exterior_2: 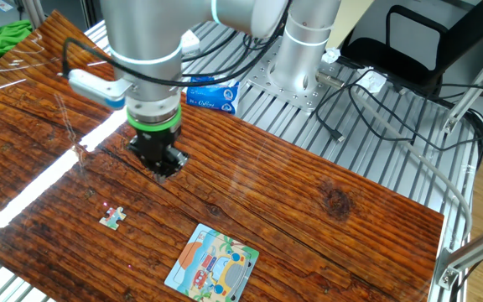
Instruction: Assemble one piece of a puzzle
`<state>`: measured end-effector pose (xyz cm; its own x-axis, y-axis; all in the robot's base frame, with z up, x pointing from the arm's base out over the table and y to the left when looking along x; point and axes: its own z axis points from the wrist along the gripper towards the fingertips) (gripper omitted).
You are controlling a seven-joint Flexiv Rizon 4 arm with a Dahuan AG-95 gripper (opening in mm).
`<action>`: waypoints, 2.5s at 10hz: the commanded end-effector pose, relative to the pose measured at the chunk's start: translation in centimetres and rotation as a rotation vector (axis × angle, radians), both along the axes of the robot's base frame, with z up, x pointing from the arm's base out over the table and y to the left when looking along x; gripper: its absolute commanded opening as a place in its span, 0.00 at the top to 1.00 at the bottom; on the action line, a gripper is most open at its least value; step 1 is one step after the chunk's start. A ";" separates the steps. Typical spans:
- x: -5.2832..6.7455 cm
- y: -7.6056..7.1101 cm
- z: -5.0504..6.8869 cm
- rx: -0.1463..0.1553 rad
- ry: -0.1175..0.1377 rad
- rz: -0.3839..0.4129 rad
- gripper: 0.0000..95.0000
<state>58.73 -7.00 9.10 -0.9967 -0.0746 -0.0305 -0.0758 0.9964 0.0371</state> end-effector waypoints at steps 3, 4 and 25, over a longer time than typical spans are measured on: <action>1.3 -1.1 -0.8 0.001 -0.001 0.026 1.00; 1.7 -1.3 -1.0 0.003 -0.001 0.031 1.00; 2.4 -2.2 -0.5 0.012 0.002 -0.060 1.00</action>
<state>61.31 -9.16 8.49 -0.9996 -0.0148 -0.0252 -0.0161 0.9985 0.0527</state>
